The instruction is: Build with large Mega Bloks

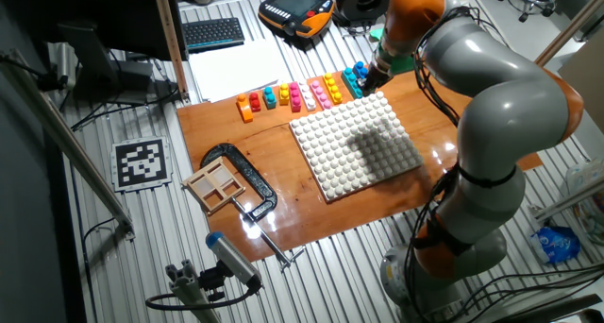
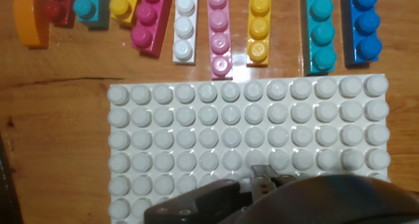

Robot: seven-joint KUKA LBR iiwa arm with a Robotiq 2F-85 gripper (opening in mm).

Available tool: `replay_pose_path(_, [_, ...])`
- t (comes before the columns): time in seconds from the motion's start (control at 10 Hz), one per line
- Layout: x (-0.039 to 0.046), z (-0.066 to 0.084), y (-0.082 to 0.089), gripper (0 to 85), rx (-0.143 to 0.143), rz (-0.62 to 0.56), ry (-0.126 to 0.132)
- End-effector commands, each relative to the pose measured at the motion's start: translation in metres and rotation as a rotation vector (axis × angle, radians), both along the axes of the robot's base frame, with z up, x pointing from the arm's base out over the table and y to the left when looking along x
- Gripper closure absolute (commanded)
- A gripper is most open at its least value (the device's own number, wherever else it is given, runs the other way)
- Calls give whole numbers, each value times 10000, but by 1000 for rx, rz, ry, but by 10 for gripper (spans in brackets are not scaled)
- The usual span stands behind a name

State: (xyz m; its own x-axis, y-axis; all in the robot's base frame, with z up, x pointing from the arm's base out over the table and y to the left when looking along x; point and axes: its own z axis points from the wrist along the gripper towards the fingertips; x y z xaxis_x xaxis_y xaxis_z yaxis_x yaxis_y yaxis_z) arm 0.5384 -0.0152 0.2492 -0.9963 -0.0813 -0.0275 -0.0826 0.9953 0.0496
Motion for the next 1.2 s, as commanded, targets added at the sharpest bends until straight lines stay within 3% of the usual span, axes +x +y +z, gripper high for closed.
replay_pose_path(0.0, [23,-1,-13,850,-18,1,-5])
replay_pose_path(0.1, [84,-5,-48,850,-46,8,-9])
replay_pose_path(0.3, [211,-37,-164,850,-39,5,-2])
replay_pose_path(0.5, [303,-6,-246,850,-62,-45,15])
replay_pose_path(0.7, [381,-65,-254,850,-117,-109,14])
replay_pose_path(0.8, [423,-101,-254,850,-90,-159,36])
replay_pose_path(0.9, [432,-136,-263,850,-80,-195,42])
replay_pose_path(1.1, [426,-132,-244,850,-103,-239,53])
